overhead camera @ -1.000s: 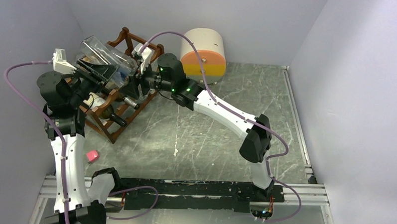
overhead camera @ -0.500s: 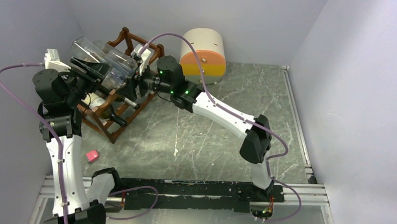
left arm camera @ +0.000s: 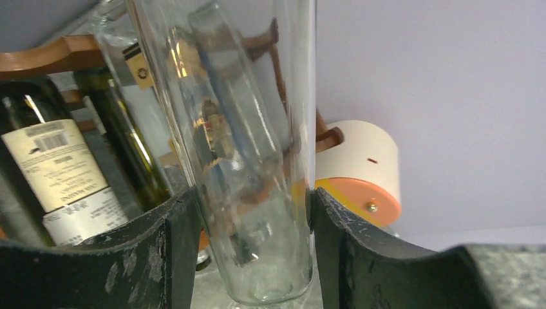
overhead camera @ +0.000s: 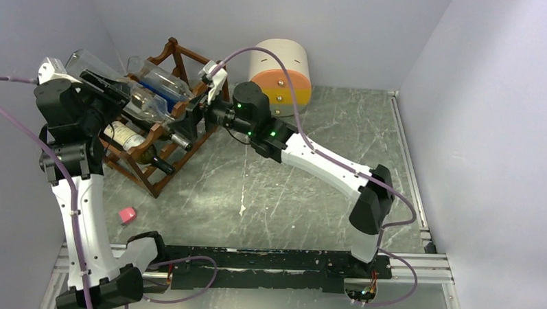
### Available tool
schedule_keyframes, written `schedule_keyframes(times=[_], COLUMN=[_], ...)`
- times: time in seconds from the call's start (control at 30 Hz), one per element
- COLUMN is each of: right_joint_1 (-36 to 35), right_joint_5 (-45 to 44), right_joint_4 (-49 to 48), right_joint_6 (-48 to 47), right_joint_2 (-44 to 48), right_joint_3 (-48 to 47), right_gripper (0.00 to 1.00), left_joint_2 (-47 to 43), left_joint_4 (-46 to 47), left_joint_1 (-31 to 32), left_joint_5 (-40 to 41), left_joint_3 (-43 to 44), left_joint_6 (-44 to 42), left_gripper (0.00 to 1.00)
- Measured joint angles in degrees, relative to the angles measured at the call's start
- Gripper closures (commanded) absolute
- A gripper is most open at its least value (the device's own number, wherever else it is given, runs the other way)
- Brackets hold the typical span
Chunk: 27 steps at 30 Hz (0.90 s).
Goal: Put the wine bottle on the wine rack
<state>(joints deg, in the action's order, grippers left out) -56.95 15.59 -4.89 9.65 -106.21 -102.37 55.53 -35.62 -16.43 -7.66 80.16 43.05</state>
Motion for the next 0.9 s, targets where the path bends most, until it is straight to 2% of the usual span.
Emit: schedule_keyframes(times=[0.17,0.5,0.7,0.9], right_joint_1=[0.33,0.37,0.42,0.42], right_joint_5=[-3.26,-6.95,-8.55,-8.79], right_joint_4=[-2.54,-7.67,-9.03,-9.62], right_joint_6=[0.22,0.63,1.11,1.77], right_joint_2=[6.23,17.73,23.47,26.08], right_joint_3=[5.95,18.58,25.16,28.09], right_gripper=[0.03,0.03,0.03,0.03], left_joint_2=[3.28,6.47,8.09,9.92], left_joint_4=[-4.0,-11.15,-11.17,-11.43], left_joint_1=[-1.64,-11.96,-12.81,-13.44], left_joint_5=[0.35,-4.92,-9.68,-9.81], left_joint_3=[1.11,1.01,-0.2,-0.9], left_joint_6=[-3.58,-6.8,-6.86,-7.08], left_gripper=[0.93,0.93,0.93,0.93])
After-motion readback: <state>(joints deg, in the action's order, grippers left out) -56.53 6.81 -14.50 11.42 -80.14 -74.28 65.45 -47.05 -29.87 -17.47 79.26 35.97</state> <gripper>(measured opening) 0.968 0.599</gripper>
